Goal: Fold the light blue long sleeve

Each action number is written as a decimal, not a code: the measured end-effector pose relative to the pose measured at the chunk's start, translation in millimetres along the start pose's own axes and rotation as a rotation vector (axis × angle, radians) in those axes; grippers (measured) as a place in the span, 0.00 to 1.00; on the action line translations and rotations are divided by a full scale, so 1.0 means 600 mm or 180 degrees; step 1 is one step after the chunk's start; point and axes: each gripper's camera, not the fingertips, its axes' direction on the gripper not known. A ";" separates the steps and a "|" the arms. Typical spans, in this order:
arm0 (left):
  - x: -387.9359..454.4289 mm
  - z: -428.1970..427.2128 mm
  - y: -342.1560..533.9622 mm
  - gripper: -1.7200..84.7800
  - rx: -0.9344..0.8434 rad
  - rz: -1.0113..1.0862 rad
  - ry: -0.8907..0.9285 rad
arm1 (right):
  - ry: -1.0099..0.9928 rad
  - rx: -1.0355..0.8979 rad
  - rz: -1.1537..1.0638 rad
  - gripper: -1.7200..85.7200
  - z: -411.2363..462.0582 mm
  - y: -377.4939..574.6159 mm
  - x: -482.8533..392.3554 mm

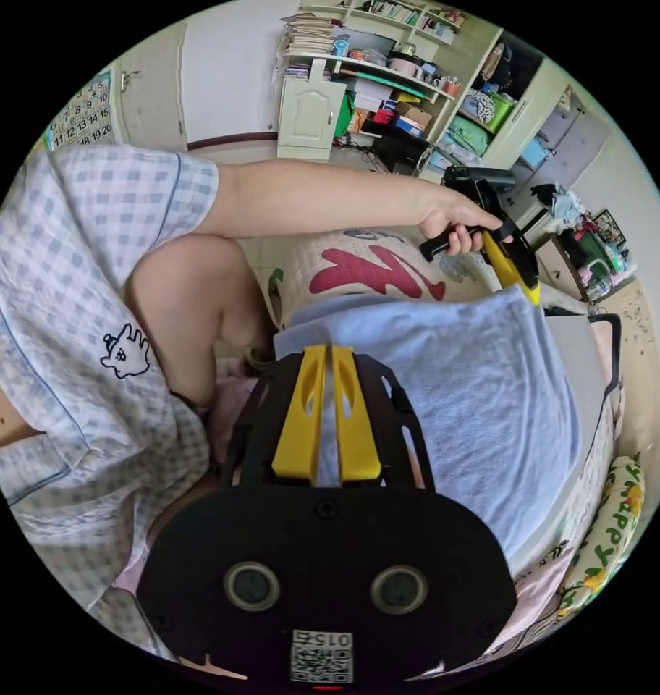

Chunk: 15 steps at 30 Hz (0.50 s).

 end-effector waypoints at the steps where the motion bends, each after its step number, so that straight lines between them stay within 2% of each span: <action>1: 0.000 -0.001 0.001 0.12 0.0007 -0.0005 -0.0003 | 0.0081 -0.0006 -0.0077 0.03 0.002 -0.001 -0.012; 4: 0.001 -0.005 0.003 0.12 0.0049 -0.0013 -0.0010 | 0.0177 -0.0030 -0.0139 0.01 0.005 -0.003 -0.034; 6: 0.002 -0.009 0.005 0.11 0.0110 -0.0006 -0.0003 | -0.0098 0.0048 -0.0135 0.01 0.002 -0.004 -0.040; 8: 0.011 -0.012 0.005 0.09 0.0158 0.0062 -0.0035 | -0.1216 0.0298 -0.0022 0.01 0.001 -0.011 -0.034; 9: 0.014 -0.012 0.004 0.09 0.0154 0.0084 -0.0066 | -0.1351 0.0294 0.0001 0.01 0.004 -0.015 -0.035; 11: 0.024 -0.010 0.003 0.09 0.0140 0.0138 -0.0164 | -0.0762 0.0215 -0.0142 0.01 0.007 -0.024 -0.061; 15: 0.019 -0.011 0.006 0.09 0.0151 0.0096 -0.0097 | -0.0215 0.0115 -0.0176 0.04 -0.004 -0.018 -0.092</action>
